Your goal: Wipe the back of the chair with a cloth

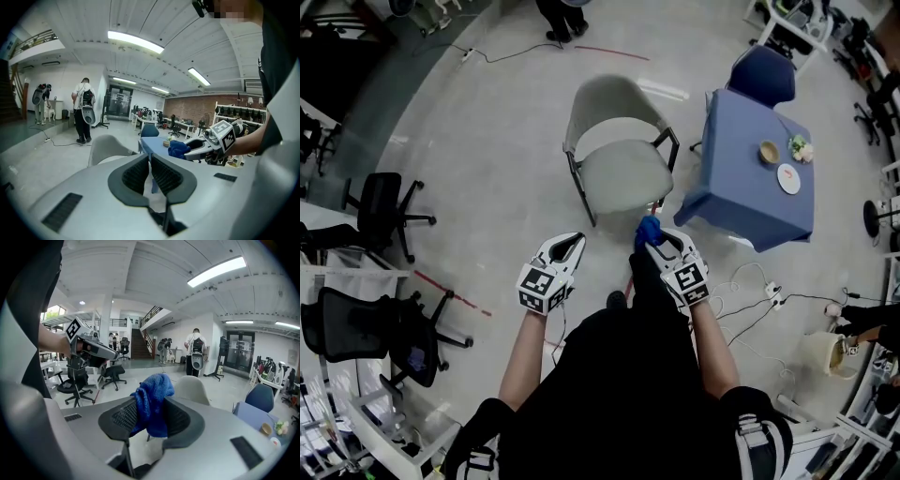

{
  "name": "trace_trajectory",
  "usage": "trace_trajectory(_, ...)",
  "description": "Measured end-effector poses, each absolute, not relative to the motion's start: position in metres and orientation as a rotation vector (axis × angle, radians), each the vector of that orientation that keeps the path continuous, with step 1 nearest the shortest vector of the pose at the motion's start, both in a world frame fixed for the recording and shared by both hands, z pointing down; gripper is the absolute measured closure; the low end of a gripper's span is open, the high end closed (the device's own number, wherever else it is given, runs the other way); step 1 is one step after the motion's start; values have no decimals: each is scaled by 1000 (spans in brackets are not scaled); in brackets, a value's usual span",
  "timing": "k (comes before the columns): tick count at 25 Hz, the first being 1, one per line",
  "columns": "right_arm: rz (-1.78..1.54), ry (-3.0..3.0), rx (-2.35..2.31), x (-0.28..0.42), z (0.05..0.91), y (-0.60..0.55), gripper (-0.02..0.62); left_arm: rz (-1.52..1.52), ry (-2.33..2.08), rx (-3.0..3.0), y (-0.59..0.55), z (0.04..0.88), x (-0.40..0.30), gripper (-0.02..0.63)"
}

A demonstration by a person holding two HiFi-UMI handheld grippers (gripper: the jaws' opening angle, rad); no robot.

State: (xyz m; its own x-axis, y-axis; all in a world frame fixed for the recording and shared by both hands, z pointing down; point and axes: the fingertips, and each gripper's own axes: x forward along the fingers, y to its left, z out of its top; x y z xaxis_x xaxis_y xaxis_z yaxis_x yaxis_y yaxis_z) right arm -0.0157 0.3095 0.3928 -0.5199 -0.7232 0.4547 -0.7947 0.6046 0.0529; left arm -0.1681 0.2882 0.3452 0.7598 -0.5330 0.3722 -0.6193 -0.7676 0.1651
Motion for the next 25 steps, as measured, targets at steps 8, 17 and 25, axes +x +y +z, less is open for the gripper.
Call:
trace_trajectory(8,236,-2425,1149,6,401,232,431,470,-950,2636,222,352,-149,571)
trace_trajectory(17,220,-2456,1051,47,404,120,431,497,-1023,2586,122,358,-110,571)
trace_trajectory(25,226,-2503,940,74,421,23,431,522,-1136,2492,49,375,-84,571)
